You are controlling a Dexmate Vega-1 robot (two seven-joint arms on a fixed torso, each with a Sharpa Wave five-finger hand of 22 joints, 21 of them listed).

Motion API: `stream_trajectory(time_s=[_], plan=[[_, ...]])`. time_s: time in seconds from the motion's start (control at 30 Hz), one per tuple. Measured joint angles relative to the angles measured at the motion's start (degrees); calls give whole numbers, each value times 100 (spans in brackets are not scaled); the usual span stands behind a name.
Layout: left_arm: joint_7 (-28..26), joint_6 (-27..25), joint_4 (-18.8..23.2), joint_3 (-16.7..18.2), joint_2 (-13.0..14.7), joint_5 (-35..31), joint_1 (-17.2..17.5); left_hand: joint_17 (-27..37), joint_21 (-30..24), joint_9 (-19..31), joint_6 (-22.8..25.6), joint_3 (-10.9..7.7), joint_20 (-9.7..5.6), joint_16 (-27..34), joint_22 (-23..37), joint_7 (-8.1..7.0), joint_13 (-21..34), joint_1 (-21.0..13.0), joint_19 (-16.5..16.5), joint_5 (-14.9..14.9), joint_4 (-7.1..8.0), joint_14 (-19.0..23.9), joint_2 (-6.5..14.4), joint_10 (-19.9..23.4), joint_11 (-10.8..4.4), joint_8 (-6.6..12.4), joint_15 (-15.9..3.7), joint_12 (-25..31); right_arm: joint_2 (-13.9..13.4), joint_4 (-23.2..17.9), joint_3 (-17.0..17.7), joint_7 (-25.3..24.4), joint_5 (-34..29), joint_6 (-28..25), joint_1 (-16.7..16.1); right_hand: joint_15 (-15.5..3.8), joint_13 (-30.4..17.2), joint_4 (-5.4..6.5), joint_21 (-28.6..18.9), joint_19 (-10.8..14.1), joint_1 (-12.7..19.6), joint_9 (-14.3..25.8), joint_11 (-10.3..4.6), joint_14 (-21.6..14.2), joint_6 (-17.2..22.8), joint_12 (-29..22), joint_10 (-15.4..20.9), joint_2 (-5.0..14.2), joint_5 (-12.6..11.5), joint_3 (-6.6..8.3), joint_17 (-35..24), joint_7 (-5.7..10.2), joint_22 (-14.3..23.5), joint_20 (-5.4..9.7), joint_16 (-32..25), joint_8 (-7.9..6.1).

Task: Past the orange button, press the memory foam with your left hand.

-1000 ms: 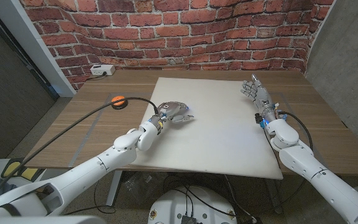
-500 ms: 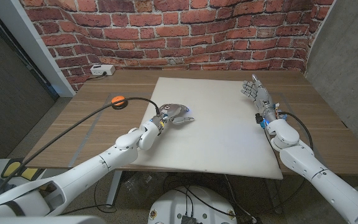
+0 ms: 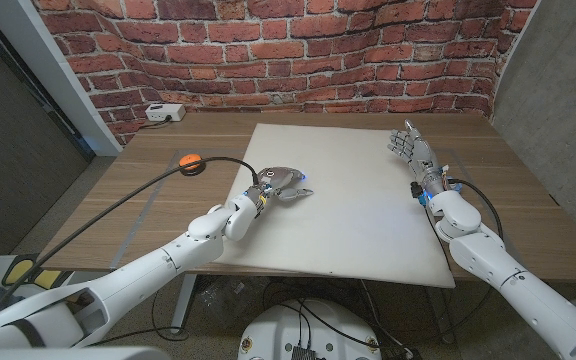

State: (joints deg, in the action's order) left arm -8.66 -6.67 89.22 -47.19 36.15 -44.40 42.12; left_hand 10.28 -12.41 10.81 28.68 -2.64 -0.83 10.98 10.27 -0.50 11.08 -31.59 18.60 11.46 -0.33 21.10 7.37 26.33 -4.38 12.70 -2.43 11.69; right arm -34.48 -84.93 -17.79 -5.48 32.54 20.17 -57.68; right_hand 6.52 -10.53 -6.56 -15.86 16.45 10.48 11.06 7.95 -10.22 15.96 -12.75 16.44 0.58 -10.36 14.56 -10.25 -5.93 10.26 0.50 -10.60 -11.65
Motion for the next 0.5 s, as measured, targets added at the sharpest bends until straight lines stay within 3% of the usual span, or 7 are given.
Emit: stream_trajectory(time_s=[0.5], plan=[[392,-67,-37,-40,-38,176,-51,-4,-1,-4,83,0,12,8,-3,2,-5,0,76,0,0,122,1,82,42,-24,-23,3,-19,-15,-25,12,19,-94,20,-7,0,-24,40,2,22,0,0,-8,31,0,0,22,0,24,0,31,0,2,0,0]])
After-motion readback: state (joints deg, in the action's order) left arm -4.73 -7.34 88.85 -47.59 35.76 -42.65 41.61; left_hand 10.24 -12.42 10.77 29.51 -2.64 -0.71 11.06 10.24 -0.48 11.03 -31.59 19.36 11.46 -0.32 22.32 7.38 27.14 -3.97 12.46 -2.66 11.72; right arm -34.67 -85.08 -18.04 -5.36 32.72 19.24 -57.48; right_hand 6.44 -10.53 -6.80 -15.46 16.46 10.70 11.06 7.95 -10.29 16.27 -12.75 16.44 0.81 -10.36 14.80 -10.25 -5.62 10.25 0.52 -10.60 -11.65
